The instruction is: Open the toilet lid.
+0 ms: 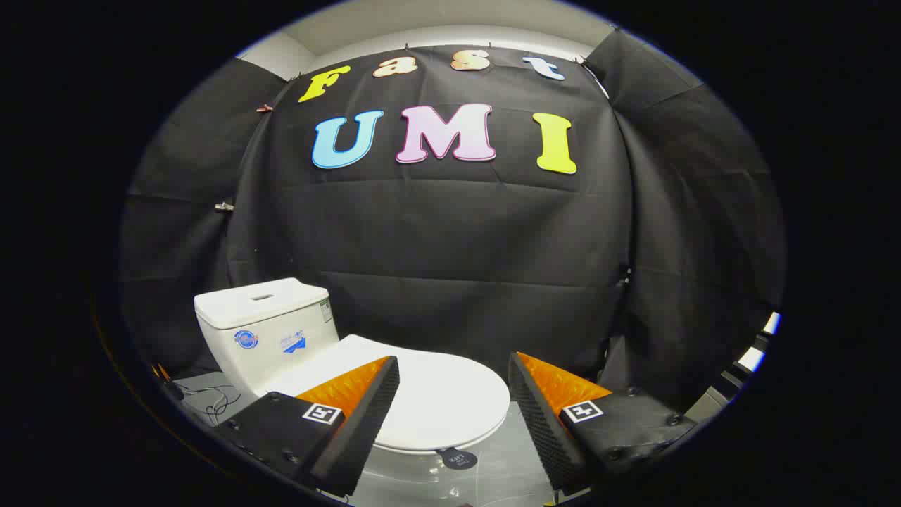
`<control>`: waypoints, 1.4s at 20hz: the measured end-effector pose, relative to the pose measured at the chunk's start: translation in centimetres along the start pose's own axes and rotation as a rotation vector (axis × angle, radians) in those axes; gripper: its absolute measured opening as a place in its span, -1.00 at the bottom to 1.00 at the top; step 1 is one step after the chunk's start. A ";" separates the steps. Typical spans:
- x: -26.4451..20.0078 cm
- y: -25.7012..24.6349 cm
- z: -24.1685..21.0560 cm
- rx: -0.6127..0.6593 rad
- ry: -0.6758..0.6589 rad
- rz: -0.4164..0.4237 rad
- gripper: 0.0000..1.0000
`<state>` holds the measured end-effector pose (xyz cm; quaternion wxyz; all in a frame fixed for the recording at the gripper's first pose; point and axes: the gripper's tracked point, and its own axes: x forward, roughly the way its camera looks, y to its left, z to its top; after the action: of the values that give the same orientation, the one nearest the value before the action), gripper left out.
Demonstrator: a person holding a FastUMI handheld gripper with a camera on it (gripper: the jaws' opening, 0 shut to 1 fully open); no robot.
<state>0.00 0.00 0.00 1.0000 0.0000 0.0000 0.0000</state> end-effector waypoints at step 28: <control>-0.2 -0.3 0.3 0.002 -0.010 -0.003 0.96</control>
<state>-0.15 -0.35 0.34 1.0000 0.0012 -0.0051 -0.0015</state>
